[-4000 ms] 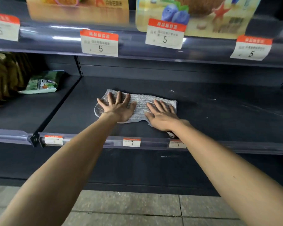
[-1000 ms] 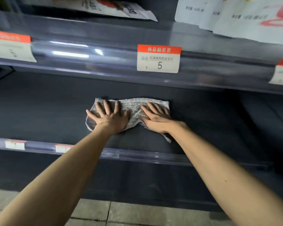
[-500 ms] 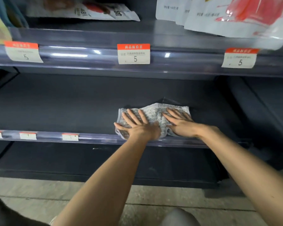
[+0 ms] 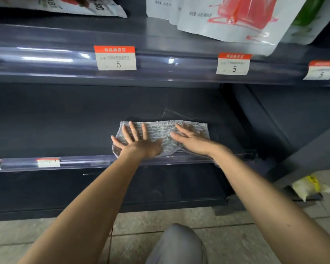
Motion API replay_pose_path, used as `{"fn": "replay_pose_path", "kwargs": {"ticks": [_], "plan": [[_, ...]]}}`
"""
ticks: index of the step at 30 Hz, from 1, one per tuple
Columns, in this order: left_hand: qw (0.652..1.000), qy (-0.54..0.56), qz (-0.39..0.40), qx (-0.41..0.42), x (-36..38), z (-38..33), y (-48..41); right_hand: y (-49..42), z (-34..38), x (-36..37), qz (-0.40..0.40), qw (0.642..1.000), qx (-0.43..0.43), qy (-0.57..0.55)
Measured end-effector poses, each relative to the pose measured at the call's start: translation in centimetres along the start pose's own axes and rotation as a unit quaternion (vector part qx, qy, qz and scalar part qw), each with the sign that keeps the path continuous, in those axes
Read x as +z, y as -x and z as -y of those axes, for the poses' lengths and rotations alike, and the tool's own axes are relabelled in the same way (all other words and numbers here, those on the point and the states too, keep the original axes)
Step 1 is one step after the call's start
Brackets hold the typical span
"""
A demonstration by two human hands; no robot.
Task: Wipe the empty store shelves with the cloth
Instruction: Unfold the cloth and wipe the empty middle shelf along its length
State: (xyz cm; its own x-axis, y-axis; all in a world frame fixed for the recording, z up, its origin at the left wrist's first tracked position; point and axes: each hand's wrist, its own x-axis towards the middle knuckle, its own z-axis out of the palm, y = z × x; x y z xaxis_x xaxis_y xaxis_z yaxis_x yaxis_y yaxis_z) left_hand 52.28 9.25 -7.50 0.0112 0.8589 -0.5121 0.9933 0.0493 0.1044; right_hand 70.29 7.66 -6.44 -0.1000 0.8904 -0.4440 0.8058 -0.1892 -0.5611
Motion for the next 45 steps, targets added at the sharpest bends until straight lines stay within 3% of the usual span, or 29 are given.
{"fn": "replay_pose_path", "kwargs": {"ticks": [3,6,12,26,45], "plan": [[0.999,-0.022,-0.006,0.030,0.0,1.5,-0.3,-0.7,0.5,1.7,-0.003,0.987,0.013,0.159],[0.996,-0.036,-0.013,0.075,-0.1,1.9,-1.0,-1.3,0.4,2.0,-0.004,0.975,0.027,0.219],[0.991,-0.041,-0.029,0.126,-0.7,3.0,-3.4,-2.3,-0.1,1.3,-0.006,0.973,0.028,0.227],[0.974,-0.029,-0.185,0.127,-3.7,-0.7,-13.8,-13.5,-1.9,-3.5,-0.157,0.949,0.005,0.272],[0.967,-0.024,-0.232,0.101,-5.9,-7.7,-19.9,-19.9,-5.0,-10.2,-0.190,0.941,0.008,0.280]]}}
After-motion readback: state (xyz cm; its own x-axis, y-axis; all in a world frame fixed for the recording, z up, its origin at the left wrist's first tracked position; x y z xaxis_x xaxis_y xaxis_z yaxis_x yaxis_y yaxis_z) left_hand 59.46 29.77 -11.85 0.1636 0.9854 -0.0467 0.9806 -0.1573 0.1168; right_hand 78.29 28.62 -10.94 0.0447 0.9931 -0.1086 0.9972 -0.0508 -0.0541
